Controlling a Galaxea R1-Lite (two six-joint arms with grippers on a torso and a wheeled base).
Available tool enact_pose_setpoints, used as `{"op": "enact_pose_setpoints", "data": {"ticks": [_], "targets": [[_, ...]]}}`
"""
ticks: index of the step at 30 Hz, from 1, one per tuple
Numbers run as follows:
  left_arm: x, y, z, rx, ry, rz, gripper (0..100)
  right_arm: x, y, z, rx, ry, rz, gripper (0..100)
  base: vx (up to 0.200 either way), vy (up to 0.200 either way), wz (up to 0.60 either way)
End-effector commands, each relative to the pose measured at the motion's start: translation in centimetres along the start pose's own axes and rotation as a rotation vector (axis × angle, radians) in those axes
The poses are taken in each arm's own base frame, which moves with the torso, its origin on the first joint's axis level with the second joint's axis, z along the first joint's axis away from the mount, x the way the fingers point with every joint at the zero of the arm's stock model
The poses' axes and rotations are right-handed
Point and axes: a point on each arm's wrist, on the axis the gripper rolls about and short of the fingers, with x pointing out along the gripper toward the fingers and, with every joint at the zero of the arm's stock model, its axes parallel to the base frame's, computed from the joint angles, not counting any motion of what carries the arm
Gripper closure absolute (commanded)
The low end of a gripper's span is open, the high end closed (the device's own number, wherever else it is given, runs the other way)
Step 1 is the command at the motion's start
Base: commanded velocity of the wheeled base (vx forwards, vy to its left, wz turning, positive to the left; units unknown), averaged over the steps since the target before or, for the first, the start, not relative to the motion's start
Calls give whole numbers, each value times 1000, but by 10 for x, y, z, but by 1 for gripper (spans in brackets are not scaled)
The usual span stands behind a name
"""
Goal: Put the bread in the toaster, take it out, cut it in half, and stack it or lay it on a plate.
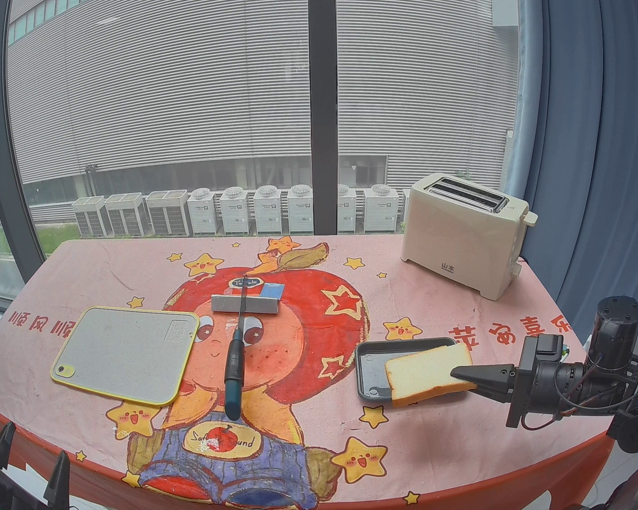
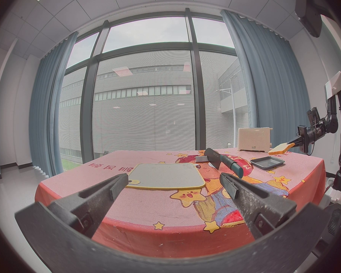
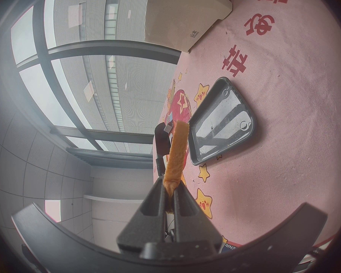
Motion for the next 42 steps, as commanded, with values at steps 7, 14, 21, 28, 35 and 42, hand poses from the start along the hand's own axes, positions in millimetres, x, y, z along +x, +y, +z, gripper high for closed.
{"op": "enact_pose_setpoints", "data": {"ticks": [7,14,21,28,35,42], "targets": [[1,0,-4,0,16,-1,0,-3,2,-1,-5,-1,10,100,0,0,0],[1,0,-4,0,16,-1,0,-4,1,-2,-5,1,6,100,0,0,0],[1,0,-4,0,16,-1,0,-4,1,-4,-10,10,5,100,0,0,0],[1,0,-4,0,16,-1,0,-6,-5,-8,-102,19,-16,100,0,0,0],[1,0,-4,0,16,-1,0,-8,-6,-14,-162,39,-20,100,0,0,0],[1,0,-4,0,16,-1,0,-16,-3,-19,-256,41,0,100,0,0,0]]}}
